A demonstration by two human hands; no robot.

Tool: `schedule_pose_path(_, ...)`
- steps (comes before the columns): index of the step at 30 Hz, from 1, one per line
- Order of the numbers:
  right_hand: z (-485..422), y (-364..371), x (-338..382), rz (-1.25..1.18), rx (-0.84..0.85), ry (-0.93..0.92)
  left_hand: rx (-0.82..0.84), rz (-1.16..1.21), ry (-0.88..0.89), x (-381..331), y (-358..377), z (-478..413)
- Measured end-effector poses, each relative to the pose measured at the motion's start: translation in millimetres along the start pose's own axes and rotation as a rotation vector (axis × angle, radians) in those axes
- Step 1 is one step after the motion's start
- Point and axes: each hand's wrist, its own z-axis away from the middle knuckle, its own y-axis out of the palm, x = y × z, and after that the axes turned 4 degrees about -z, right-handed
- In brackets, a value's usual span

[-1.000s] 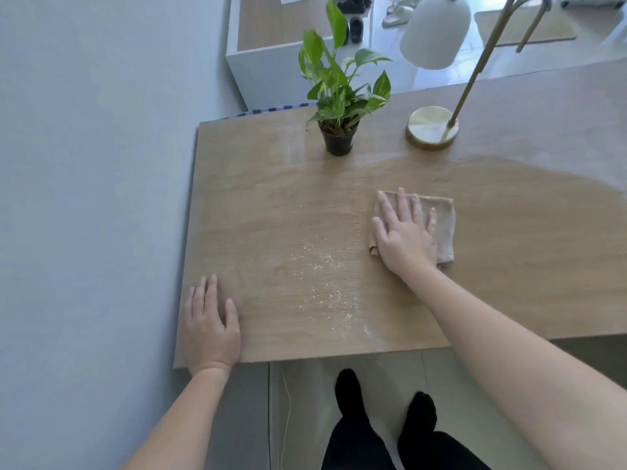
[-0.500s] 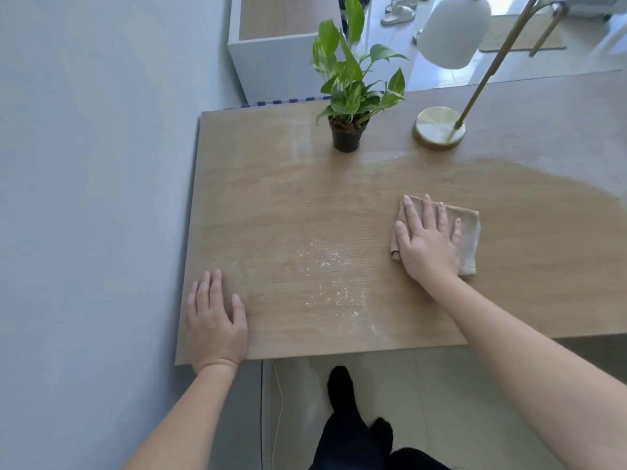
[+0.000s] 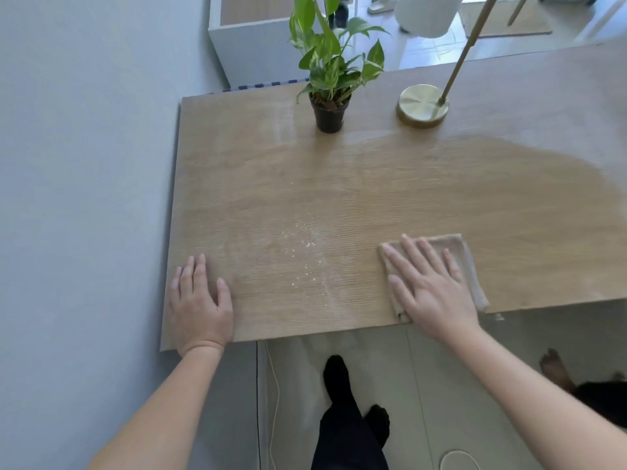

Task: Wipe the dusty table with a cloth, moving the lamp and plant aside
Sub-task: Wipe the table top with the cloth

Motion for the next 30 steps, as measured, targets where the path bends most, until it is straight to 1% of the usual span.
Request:
schedule_pose_path(2,-30,-8,-6,-0.027,-0.048,0.125,-0.003,0.003,0.002,2,1,0)
schedule_pose_path(4,-61,-8,9,-0.092,-0.097,0.298,-0.006,0.013,0.000,2,2,0)
schedule_pose_path(5,-71,-6,23,-0.118,-0.105,0.349,-0.008,0.015,-0.002,2,3,0)
schedule_pose_path(6,-77,-2,38,-0.133,-0.098,0.347,-0.009,0.014,-0.004,1,3,0)
schedule_pose_path(7,-74,3,54,-0.132,-0.085,0.291,-0.009,0.014,-0.005,1,3,1)
schedule_pose_path(10,-28,22,81,-0.091,-0.004,-0.020,-0.007,0.011,-0.006,2,3,2)
schedule_pose_path(12,15,30,65,-0.049,0.048,-0.165,-0.003,0.014,-0.006,3,3,1)
schedule_pose_path(13,30,29,47,-0.017,0.048,-0.197,-0.003,0.015,-0.005,3,3,1)
schedule_pose_path(14,39,25,25,0.013,0.039,-0.191,-0.006,0.018,-0.005,2,3,1)
schedule_pose_path(16,39,8,-19,0.030,0.000,-0.074,-0.014,0.025,-0.004,1,3,1)
schedule_pose_path(18,25,-8,-44,-0.026,-0.042,0.116,-0.020,0.029,-0.006,0,3,1)
schedule_pose_path(21,-5,-8,-27,-0.113,-0.116,0.377,-0.019,0.031,-0.002,0,2,1)
schedule_pose_path(22,-14,-3,-11,-0.126,-0.125,0.429,-0.015,0.033,-0.003,0,2,1)
schedule_pose_path(23,-19,3,7,-0.135,-0.120,0.431,-0.013,0.032,-0.005,0,2,1)
schedule_pose_path(24,-20,9,26,-0.133,-0.104,0.379,-0.010,0.031,-0.007,0,2,1)
schedule_pose_path(27,8,28,61,-0.081,-0.023,0.060,-0.009,0.028,-0.001,1,4,1)
schedule_pose_path(29,33,32,50,-0.050,0.016,-0.059,-0.012,0.024,0.003,1,4,1)
schedule_pose_path(30,41,28,35,-0.047,0.019,-0.069,-0.012,0.022,0.004,1,4,0)
